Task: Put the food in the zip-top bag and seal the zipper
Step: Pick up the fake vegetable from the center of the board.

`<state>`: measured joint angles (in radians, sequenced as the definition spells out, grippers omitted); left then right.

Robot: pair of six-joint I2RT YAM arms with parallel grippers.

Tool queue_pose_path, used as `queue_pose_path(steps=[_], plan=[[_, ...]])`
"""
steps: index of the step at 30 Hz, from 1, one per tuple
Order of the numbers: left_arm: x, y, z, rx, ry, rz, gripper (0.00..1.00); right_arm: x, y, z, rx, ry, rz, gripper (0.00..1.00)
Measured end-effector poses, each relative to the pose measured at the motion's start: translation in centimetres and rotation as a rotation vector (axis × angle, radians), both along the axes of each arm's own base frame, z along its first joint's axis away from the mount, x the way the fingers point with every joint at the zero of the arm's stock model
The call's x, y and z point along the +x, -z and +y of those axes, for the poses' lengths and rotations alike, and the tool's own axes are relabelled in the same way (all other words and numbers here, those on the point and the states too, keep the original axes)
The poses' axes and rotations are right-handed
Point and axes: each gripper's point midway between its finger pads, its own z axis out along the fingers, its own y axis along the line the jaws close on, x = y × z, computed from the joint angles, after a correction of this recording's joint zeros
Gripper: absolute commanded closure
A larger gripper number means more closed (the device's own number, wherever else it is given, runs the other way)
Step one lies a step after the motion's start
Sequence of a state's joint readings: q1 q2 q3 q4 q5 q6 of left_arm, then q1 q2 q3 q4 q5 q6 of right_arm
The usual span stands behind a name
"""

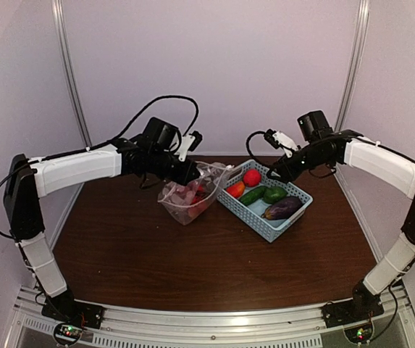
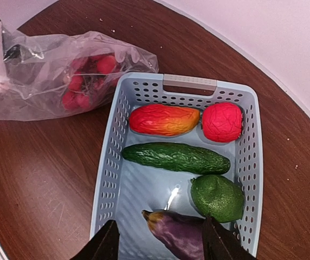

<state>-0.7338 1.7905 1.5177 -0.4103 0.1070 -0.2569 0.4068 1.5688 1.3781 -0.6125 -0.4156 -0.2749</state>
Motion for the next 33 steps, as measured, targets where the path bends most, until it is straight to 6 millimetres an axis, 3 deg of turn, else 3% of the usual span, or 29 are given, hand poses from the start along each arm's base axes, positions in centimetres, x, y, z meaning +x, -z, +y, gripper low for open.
queue_pose_path(steps=[6, 10, 15, 19, 24, 33], plan=[[-2.5, 1.7, -0.5, -0.064, 0.064, 0.093, 1.0, 1.6, 1.7, -1.8, -0.114, 0.048, 0.008, 0.38], [-3.2, 1.8, -0.8, -0.11, 0.076, 0.13, 1.0, 2.3, 5.5, -2.9, -0.21, 0.062, 0.084, 0.34], [-3.4, 1.3, -1.0, -0.137, 0.073, 0.138, 1.0, 1.5, 9.3, -4.2, -0.34, -0.007, 0.159, 0.35], [-3.5, 0.2, -0.9, -0.154, 0.072, 0.124, 1.0, 0.3, 9.8, -5.1, -0.447, -0.131, 0.164, 0.38], [-3.7, -0.8, -0.7, -0.168, 0.074, 0.107, 1.0, 0.7, 9.2, -5.6, -0.563, -0.283, 0.139, 0.37], [-3.7, -0.8, -0.7, -0.168, 0.073, 0.106, 1.0, -0.1, 12.6, -7.8, -0.759, -0.475, 0.205, 0.36]])
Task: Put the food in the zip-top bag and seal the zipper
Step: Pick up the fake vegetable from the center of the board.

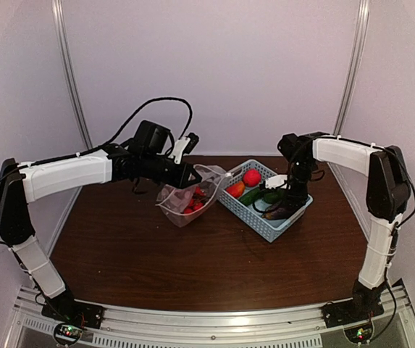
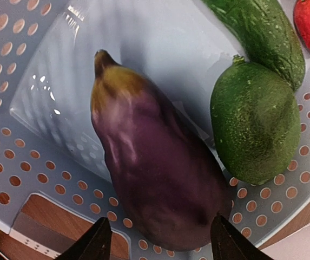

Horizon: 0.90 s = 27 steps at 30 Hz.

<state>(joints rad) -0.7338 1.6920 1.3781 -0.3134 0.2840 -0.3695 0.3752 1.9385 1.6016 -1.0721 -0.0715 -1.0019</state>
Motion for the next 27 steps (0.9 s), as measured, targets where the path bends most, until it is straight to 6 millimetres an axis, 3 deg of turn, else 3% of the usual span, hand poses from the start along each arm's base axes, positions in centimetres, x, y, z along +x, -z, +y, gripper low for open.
queue_pose_path(steps=[4, 14, 21, 27], plan=[[0.0, 0.0, 0.0, 0.0, 0.0, 0.0, 1.0, 0.0, 0.9, -0.5, -0.048, -0.048, 0.017, 0.35], [0.1, 0.0, 0.0, 0.002, -0.003, -0.002, 1.0, 0.8, 2.1, 0.5, -0.063, -0.092, -0.021, 0.32], [0.1, 0.2, 0.1, 0.005, -0.006, -0.001, 1.0, 1.3, 2.3, 0.7, -0.061, -0.077, -0.046, 0.52], [0.1, 0.2, 0.1, 0.005, -0.006, -0.001, 1.0, 0.8, 1.9, 0.7, -0.038, -0.048, -0.07, 0.57]])
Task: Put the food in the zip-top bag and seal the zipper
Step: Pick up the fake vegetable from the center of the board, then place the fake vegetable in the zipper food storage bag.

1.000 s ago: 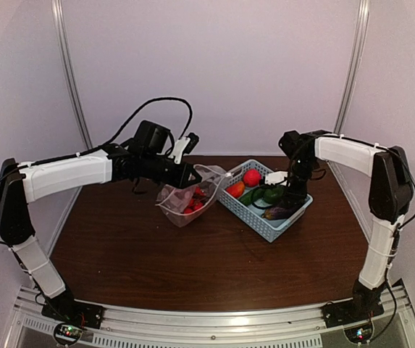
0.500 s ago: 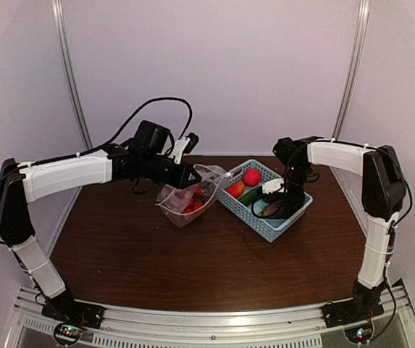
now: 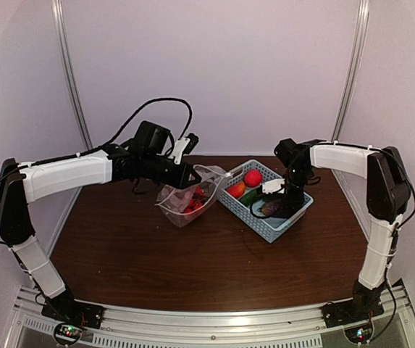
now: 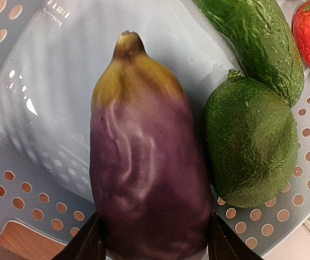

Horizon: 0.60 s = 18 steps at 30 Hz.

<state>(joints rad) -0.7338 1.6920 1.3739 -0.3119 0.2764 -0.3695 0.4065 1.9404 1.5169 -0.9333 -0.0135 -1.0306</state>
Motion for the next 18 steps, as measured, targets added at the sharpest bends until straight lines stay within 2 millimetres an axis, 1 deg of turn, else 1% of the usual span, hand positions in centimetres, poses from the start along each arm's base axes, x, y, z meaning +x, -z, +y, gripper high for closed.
queue_pose_path(steps=[2, 4, 7, 11, 16, 18], plan=[[0.0, 0.0, 0.0, 0.0, 0.0, 0.0, 1.0, -0.4, -0.7, 0.1, 0.02, 0.011, -0.006, 0.59], [0.0, 0.0, 0.0, -0.001, 0.0, 0.0, 1.0, -0.6, -1.8, 0.3, 0.045, 0.02, -0.023, 0.59], [0.0, 0.1, 0.0, -0.002, -0.001, 0.0, 1.0, -1.2, -4.6, 1.0, 0.135, 0.039, -0.052, 0.61], [0.0, 0.3, 0.0, -0.002, -0.004, 0.008, 1.0, -3.1, -8.5, 2.8, 0.306, 0.049, -0.039, 0.63], [0.1, 0.1, -0.1, -0.013, -0.009, 0.005, 1.0, -5.3, -13.4, 5.9, 0.546, 0.033, 0.009, 0.64], [0.2, 0.1, 0.0, -0.016, -0.013, 0.006, 1.0, -6.2, -15.6, 7.1, 0.644, 0.023, 0.025, 0.63]])
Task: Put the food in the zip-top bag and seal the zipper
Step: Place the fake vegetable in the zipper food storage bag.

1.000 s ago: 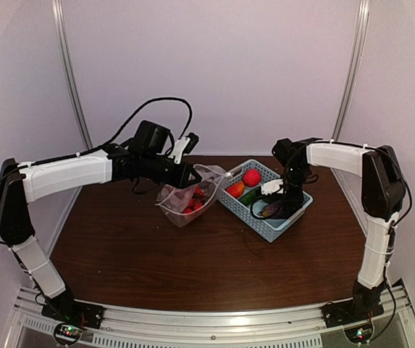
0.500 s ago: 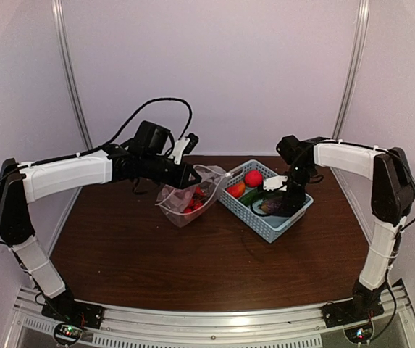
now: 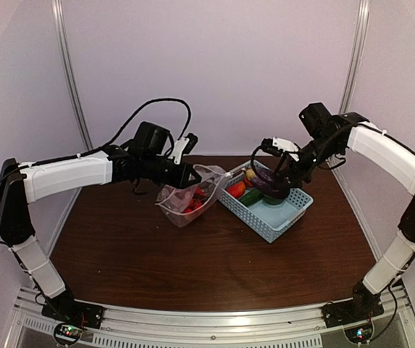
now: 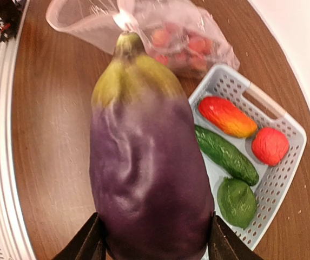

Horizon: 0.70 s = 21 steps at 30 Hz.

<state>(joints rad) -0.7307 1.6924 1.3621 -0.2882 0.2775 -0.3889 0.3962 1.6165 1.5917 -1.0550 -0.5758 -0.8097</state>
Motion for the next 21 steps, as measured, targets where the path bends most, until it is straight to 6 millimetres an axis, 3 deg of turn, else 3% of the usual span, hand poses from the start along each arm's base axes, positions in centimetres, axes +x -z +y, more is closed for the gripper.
queue_pose_path(steps=[7, 12, 17, 21], plan=[[0.6, 0.2, 0.6, -0.029, -0.015, 0.031, 1.0, -2.0, -7.3, 4.3, 0.305, -0.037, -0.005, 0.62], [1.0, 0.0, 1.0, -0.082, -0.014, 0.071, 1.0, -4.0, -11.3, 9.0, 0.465, -0.124, -0.038, 0.62], [0.8, -0.6, 0.7, -0.13, 0.018, 0.091, 1.0, -6.3, -12.5, 13.4, 0.534, -0.219, -0.008, 0.61], [0.3, -1.2, 0.2, -0.166, 0.055, 0.106, 1.0, -6.8, -11.1, 17.1, 0.532, -0.285, 0.024, 0.62]])
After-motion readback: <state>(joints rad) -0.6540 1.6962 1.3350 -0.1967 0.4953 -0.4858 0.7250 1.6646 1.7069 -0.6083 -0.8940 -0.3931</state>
